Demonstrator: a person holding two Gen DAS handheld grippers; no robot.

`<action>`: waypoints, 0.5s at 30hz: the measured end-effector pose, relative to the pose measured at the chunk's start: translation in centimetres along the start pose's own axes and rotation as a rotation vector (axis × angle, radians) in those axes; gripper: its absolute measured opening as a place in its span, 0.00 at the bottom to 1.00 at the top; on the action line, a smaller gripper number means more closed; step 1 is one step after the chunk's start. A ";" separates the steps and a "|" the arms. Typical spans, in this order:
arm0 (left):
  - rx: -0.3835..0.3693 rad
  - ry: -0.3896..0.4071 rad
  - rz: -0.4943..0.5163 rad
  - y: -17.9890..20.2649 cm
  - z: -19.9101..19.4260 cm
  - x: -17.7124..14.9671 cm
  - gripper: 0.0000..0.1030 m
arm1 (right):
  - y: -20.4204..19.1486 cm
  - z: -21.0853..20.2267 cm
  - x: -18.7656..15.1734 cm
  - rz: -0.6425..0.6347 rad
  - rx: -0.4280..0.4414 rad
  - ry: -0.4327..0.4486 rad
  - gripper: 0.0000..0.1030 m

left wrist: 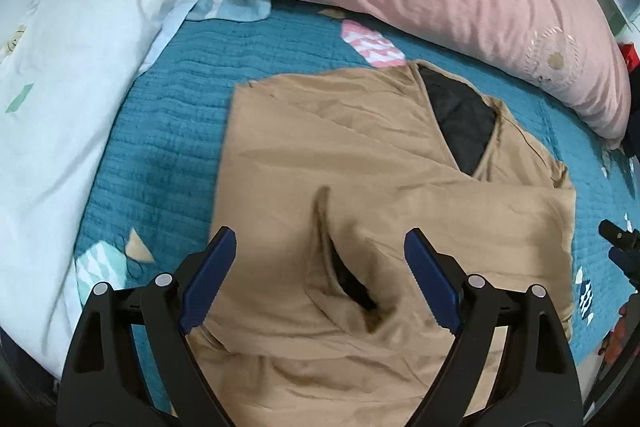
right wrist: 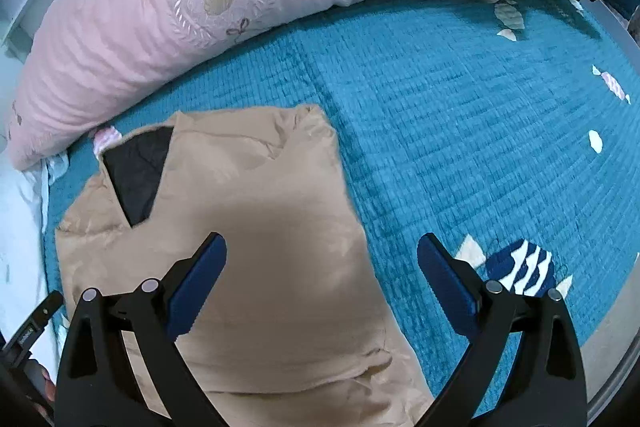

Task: Fold large clothes
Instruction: 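Grasp the cardigan hem with both tools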

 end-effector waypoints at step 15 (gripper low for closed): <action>0.013 -0.102 -0.009 -3.0 5.1 9.1 0.84 | -0.1 5.5 8.1 0.025 0.042 -0.177 0.90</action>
Point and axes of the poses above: each gripper's, at about its wrist camera, not at the fingertips, and z roughly the way its jaws point, y to its right, x to its top, the point moved 7 cm from there along z, roughly the way its jaws point, and after that the axes turned 11 degrees about -y, right-handed, at the moved point
